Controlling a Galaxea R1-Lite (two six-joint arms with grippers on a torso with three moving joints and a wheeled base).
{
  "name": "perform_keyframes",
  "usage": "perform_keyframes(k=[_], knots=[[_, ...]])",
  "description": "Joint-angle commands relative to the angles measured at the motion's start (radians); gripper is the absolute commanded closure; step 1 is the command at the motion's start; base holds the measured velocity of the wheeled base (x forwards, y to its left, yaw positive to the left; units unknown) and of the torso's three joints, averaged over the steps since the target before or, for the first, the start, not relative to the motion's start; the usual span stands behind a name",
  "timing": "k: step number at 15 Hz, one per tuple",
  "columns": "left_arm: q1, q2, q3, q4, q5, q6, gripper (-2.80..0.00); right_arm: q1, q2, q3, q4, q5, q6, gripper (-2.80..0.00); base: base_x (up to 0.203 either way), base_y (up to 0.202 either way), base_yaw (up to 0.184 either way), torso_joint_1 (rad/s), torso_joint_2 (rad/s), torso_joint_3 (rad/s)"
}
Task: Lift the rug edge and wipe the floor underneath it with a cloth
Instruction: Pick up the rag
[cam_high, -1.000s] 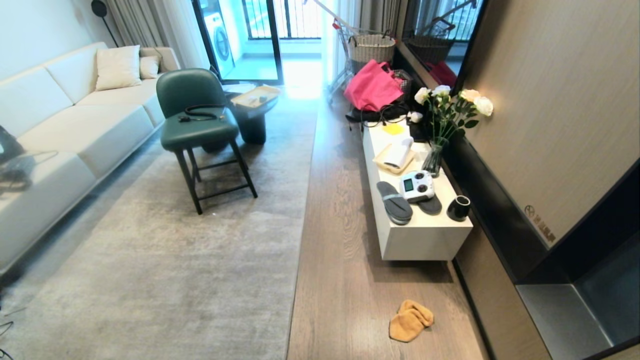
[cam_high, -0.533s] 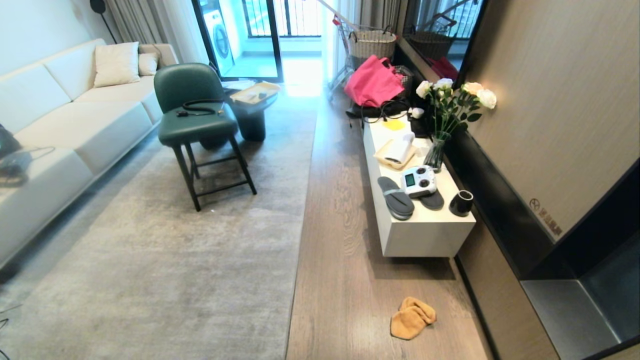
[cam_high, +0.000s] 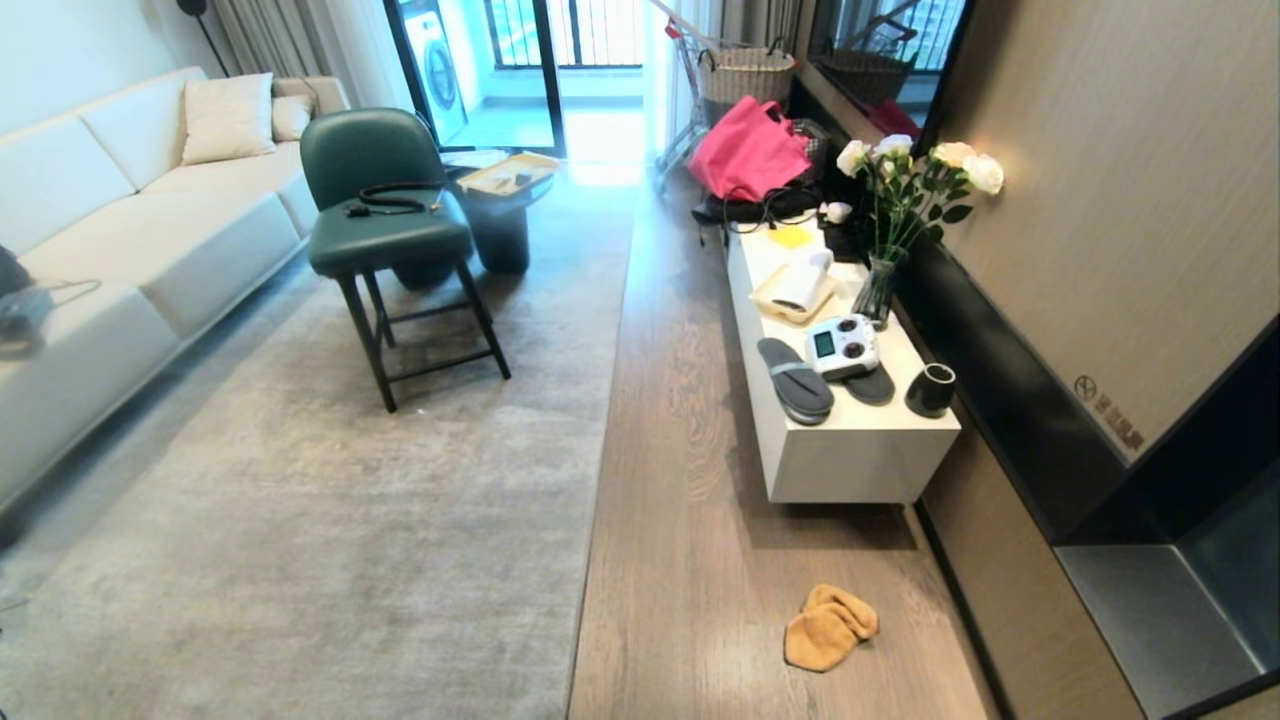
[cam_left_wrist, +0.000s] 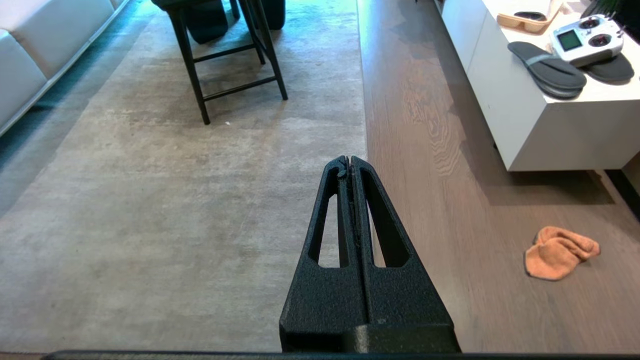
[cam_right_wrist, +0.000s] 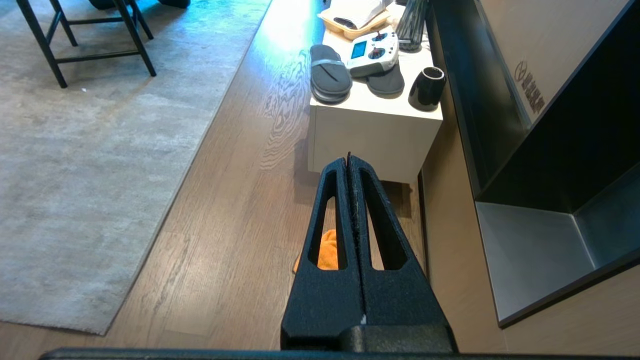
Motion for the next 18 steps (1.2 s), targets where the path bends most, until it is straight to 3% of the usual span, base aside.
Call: perform_keyframes(k=[1,18], knots=[[0.000,0.000,0.000,0.000,0.000,0.000,0.00,0.000,0.001,0.000,0.000,0.001,-0.001,0.00,0.000,0.000,0.000,-0.176,0.50,0.331],[0.000,0.000,0.000,-0.001,0.000,0.000,0.00,0.000,0.001,0.000,0.000,0.001,-0.001,0.00,0.000,0.000,0.000,-0.124,0.50,0.368]])
